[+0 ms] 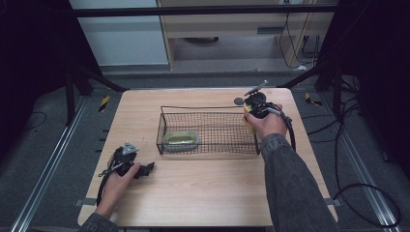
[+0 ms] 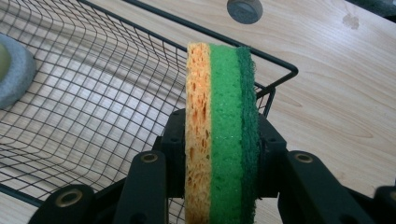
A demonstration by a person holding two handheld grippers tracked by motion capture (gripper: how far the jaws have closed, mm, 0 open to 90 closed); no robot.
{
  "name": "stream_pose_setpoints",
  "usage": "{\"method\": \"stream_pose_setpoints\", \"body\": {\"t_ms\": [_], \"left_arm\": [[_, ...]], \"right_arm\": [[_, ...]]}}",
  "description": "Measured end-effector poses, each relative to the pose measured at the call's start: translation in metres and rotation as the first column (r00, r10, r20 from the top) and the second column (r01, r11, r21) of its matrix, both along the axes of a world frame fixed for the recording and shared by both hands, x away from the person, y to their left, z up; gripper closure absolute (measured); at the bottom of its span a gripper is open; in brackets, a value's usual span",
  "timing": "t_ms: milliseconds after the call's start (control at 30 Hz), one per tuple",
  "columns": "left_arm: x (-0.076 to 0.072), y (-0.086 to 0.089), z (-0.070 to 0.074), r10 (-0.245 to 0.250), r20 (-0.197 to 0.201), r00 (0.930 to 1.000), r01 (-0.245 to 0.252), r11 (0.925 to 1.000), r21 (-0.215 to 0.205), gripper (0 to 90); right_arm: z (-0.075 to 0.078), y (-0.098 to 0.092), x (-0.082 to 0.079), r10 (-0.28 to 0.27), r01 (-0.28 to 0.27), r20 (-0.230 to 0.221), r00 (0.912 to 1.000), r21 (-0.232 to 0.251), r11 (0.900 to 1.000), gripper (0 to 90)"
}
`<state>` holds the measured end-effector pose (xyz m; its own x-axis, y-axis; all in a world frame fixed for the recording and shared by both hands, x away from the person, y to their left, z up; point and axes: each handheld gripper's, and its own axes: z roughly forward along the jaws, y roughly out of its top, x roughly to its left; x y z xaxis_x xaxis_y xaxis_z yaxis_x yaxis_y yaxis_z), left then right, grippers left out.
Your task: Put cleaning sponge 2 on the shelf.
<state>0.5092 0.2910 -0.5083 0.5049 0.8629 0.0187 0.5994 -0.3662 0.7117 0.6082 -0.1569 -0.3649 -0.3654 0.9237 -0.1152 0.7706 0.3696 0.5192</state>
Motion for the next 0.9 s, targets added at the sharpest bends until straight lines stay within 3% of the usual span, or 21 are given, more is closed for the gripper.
{"method": "stream_pose_setpoints", "body": {"t_ms": [467, 900], "left_arm": [[0.0, 0.0, 0.0, -0.001, 0.0, 1.0, 0.001, 1.0, 0.0, 0.0], [0.0, 0.0, 0.0, -0.002, 0.001, 1.0, 0.002, 1.0, -0.002, 0.0]], "right_arm": [[-0.017, -0.001, 0.003, 0.005, -0.006, -0.022, 0.9997, -0.026, 1.0, 64.3], [-0.033, 0.0, 0.007, -0.006, 0.005, -0.044, 0.999, -0.021, 1.0, 64.1]]}}
